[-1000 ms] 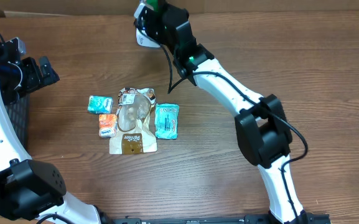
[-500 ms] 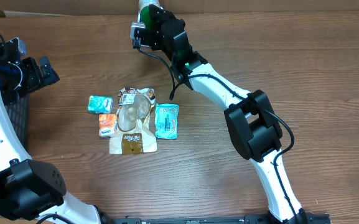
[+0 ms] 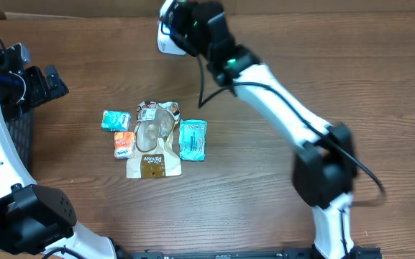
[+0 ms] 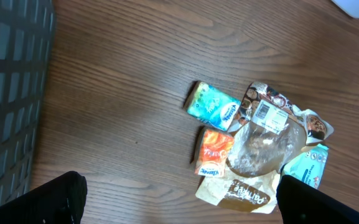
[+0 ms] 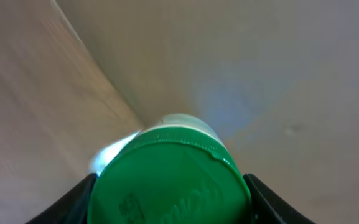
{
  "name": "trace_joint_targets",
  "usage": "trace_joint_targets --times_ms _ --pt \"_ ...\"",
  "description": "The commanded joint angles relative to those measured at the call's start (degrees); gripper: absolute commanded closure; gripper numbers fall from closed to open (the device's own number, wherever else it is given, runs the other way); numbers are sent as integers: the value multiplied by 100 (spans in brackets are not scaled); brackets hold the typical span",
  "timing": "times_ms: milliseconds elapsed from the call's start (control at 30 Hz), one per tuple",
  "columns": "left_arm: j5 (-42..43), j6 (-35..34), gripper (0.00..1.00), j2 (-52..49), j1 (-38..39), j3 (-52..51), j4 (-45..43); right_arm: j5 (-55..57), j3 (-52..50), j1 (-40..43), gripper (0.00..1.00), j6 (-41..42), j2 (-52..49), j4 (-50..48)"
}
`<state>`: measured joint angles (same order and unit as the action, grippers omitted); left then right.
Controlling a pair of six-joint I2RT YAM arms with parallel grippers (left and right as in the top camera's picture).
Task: Scan the item barcode
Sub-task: 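Set the jar down on the right side of the table, release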
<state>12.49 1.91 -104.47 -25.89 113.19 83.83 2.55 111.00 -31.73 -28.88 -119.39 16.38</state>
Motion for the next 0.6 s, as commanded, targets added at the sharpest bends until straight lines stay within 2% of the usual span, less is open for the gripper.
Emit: trace_joint_targets --times_ms 0,100,167,300,400,567 --pt "63 111 0 -15 4 9 -7 -483 146 306 85 2404 1185 1025" --pt "63 109 0 -15 4 9 -7 -706 146 608 87 2970 1495 2483" --pt "63 109 0 -15 4 9 -7 -785 144 981 85 3220 1508 3882" --pt "63 109 0 -15 4 9 -7 -778 -212 1617 81 3233 1318 5088" --pt "63 109 0 -15 4 9 -7 -776 -699 2087 80 3233 1274 5115" --pt "66 109 0 -15 4 9 -7 -411 -1742 2865 81 3230 1274 4562"
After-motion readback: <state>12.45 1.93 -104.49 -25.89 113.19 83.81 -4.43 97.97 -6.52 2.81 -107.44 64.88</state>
